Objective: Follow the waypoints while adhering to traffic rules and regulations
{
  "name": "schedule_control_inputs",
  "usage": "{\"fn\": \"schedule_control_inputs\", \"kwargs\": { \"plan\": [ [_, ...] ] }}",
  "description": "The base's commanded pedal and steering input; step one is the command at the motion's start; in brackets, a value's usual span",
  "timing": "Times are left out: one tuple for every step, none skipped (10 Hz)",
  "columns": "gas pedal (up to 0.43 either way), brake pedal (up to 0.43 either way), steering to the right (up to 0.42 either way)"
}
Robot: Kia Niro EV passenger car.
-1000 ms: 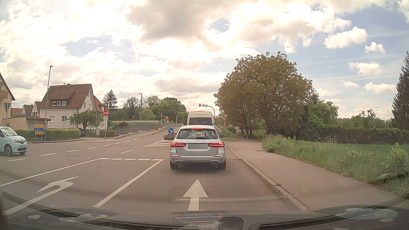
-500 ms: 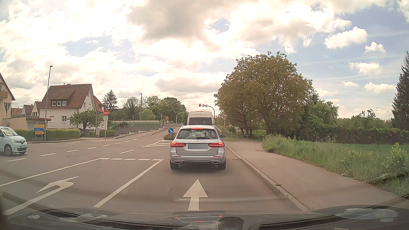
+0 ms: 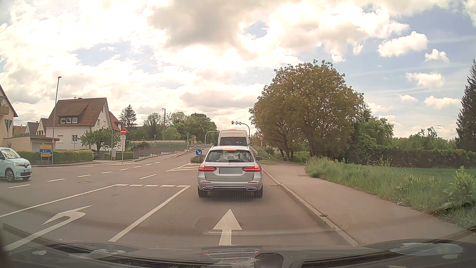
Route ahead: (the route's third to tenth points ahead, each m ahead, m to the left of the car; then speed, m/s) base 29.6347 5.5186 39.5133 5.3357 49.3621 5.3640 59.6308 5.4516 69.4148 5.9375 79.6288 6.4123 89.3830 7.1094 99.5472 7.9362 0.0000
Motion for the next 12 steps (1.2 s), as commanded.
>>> {"fn": "schedule_control_inputs", "kwargs": {
  "plan": [
    [0.000, 0.220, 0.005],
    [0.000, 0.220, 0.005],
    [0.000, 0.220, 0.005],
    [0.000, 0.226, 0.005],
    [0.000, 0.226, 0.005],
    [0.000, 0.226, 0.005],
    [0.000, 0.226, 0.005],
    [0.000, 0.220, 0.005],
    [0.000, 0.220, 0.005],
    [0.000, 0.226, 0.005],
    [0.000, 0.226, 0.005],
    [0.000, 0.226, 0.005]
  ]
}}
